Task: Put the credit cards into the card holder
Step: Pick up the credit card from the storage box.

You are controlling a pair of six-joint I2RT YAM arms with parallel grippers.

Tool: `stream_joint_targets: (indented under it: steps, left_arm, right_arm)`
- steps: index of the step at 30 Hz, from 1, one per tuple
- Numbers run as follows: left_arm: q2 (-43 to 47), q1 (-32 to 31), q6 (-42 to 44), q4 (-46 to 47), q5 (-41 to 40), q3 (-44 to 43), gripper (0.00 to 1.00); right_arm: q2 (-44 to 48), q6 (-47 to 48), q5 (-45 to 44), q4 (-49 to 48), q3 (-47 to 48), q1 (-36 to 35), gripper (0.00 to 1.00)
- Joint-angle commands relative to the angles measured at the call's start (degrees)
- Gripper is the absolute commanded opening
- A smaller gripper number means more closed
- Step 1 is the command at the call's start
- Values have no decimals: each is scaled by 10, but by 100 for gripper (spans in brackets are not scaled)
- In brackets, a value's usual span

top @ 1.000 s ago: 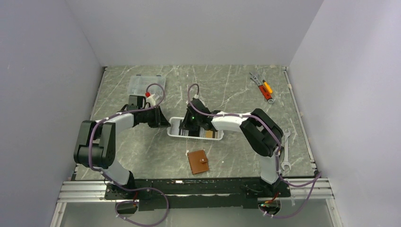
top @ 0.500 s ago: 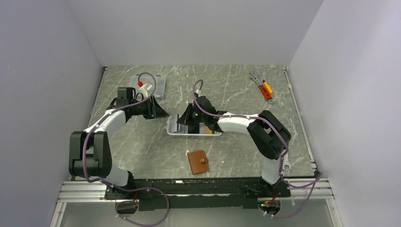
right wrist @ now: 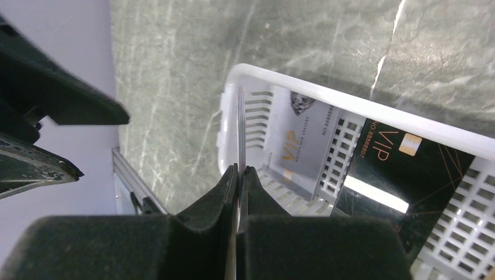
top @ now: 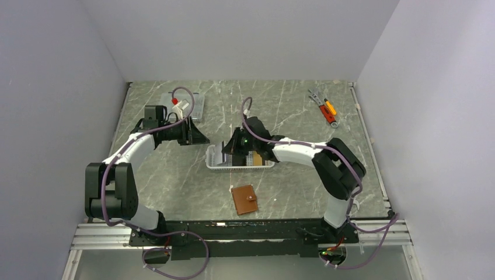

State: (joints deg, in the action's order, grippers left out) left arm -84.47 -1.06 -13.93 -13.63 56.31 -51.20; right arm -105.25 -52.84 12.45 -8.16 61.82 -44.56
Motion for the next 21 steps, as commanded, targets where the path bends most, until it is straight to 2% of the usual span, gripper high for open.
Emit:
stream_joint_targets:
  steps: [1,2,3,4,9,12,14,21]
  left_arm:
    - [31,0,59,-21,87,-60,61]
    - [49,-1,74,-27,92,-66,89]
    - [65,-1,88,-34,91,-71,98]
    - [79,-1,104,-44,87,-80,99]
    - [105,-3,157,-100,104,-120,99]
    - [105,-6,134,-67,125,-80,83]
    - [100,-14,112,-47,139,-54,75]
    - [75,-38,64,20,158,-10,72]
  right_arm:
    - [83,32,44,-40,-17,24,0]
    - [94,34,58,-53,-25,29,0]
    - [106,36,72,-69,-37,33,0]
    - [116,38,92,-84,-45,37,0]
    - [153,45,166,-121,-50,51,0]
    - [155,37,190,-142,-40,50,0]
    - [154,27,193,-154,-34,51,0]
    - [150,24,185,-166,-20,47,0]
